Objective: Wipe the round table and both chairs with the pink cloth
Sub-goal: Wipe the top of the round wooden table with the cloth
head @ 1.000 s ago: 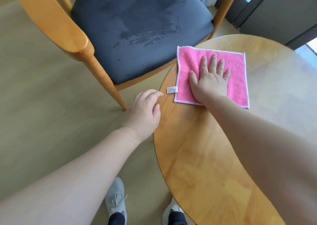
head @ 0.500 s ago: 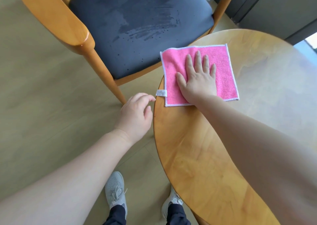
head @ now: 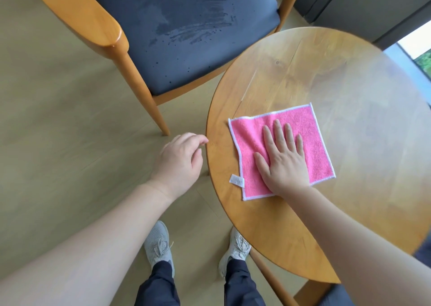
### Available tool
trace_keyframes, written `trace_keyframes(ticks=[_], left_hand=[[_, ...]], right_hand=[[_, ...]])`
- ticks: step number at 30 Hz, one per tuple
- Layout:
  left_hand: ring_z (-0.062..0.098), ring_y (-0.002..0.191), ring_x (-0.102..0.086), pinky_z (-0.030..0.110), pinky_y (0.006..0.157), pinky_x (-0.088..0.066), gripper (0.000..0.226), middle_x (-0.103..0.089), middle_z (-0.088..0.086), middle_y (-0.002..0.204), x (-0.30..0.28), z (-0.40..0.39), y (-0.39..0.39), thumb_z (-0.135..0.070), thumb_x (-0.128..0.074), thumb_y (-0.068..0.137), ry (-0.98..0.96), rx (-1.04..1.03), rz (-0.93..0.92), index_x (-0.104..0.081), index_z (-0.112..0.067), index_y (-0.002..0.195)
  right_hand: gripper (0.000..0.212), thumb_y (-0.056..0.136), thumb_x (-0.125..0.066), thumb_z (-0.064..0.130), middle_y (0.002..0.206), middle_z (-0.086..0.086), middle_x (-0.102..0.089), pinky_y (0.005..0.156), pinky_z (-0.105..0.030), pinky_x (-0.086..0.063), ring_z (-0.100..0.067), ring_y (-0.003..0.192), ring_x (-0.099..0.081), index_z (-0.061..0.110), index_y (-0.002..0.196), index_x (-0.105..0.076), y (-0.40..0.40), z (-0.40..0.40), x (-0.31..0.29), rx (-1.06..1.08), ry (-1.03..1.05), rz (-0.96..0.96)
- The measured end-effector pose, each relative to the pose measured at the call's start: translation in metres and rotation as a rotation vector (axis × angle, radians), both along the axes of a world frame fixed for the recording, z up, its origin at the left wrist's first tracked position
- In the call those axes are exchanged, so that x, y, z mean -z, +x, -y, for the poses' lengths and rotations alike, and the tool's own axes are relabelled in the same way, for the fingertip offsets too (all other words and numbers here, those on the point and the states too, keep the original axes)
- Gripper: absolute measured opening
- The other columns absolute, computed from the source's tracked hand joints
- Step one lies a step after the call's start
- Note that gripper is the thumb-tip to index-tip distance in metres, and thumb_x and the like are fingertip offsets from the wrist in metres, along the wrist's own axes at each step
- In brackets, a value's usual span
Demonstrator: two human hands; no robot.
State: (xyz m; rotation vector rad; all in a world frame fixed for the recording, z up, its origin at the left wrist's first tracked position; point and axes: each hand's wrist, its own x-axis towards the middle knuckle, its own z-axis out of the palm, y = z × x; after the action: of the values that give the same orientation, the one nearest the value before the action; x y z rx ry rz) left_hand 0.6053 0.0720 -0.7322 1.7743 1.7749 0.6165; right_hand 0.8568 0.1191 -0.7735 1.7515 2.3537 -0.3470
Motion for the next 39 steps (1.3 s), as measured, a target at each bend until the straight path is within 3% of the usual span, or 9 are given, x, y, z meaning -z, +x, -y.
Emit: trace_keyframes(ticks=[6,14,20,24,29,33,39], left_hand=[[0.020,0.078,-0.061,0.029,0.072,-0.048,0.009,-0.067,0.001,0.083,-0.001,0.019,-0.013,-0.008,-0.062,0.089,-0.008,-0.070,0.073,-0.071,-0.007,0.092],[0.017,0.057,-0.048,0.027,0.059,-0.043,0.015,-0.046,-0.014,0.055,-0.003,0.026,-0.030,-0.015,-0.065,0.089,-0.003,-0.090,0.134,-0.068,-0.007,0.077],[0.015,0.049,-0.038,0.031,0.052,-0.035,0.027,-0.037,-0.013,0.048,0.002,0.027,-0.041,-0.017,-0.062,0.091,0.026,-0.115,0.142,-0.061,-0.004,0.068],[0.024,0.048,-0.036,0.034,0.048,-0.035,0.038,-0.037,-0.003,0.046,0.004,0.029,-0.049,-0.020,-0.061,0.092,0.024,-0.129,0.090,-0.053,-0.001,0.060],[0.025,0.048,-0.028,0.037,0.044,-0.031,0.049,-0.025,-0.005,0.045,0.006,0.032,-0.053,-0.025,-0.059,0.093,0.008,-0.119,0.064,-0.034,-0.011,0.053],[0.024,0.048,-0.025,0.037,0.043,-0.028,0.051,-0.023,-0.003,0.044,0.006,0.033,-0.049,-0.032,-0.053,0.092,0.009,-0.108,0.041,-0.026,-0.015,0.053],[0.030,0.049,-0.030,0.041,0.044,-0.033,0.048,-0.025,-0.002,0.044,0.004,0.037,-0.035,-0.036,-0.049,0.090,-0.005,-0.093,0.034,-0.029,-0.015,0.052]], right_hand=[[0.067,0.096,-0.012,0.060,0.159,-0.001,0.001,0.119,-0.042,0.010,-0.023,0.148,0.010,0.025,0.152,-0.005,0.027,0.065,-0.003,0.089,-0.013,0.037],[0.072,0.092,-0.008,0.062,0.158,0.003,0.012,0.118,-0.043,0.012,-0.019,0.145,0.019,0.024,0.153,-0.003,0.015,0.056,-0.006,0.179,-0.023,0.049],[0.074,0.091,-0.004,0.063,0.162,-0.004,0.008,0.118,-0.047,0.009,-0.026,0.147,0.012,0.024,0.154,0.001,-0.028,-0.008,0.000,0.189,0.019,0.033],[0.075,0.091,-0.005,0.062,0.162,-0.006,0.007,0.118,-0.051,0.007,-0.030,0.147,0.009,0.022,0.154,0.000,-0.064,-0.041,0.005,0.208,0.043,0.018],[0.075,0.091,-0.010,0.059,0.161,-0.009,0.007,0.117,-0.053,0.008,-0.033,0.147,0.010,0.019,0.154,-0.002,-0.108,-0.064,0.006,0.230,0.042,-0.046],[0.073,0.093,-0.010,0.058,0.161,-0.010,0.006,0.116,-0.052,0.009,-0.034,0.147,0.009,0.018,0.154,-0.002,-0.129,-0.059,0.008,0.171,0.057,-0.050],[0.070,0.095,-0.009,0.059,0.162,-0.008,0.001,0.117,-0.048,0.012,-0.030,0.148,0.009,0.021,0.154,-0.007,-0.120,0.001,0.004,0.035,0.060,-0.090]])
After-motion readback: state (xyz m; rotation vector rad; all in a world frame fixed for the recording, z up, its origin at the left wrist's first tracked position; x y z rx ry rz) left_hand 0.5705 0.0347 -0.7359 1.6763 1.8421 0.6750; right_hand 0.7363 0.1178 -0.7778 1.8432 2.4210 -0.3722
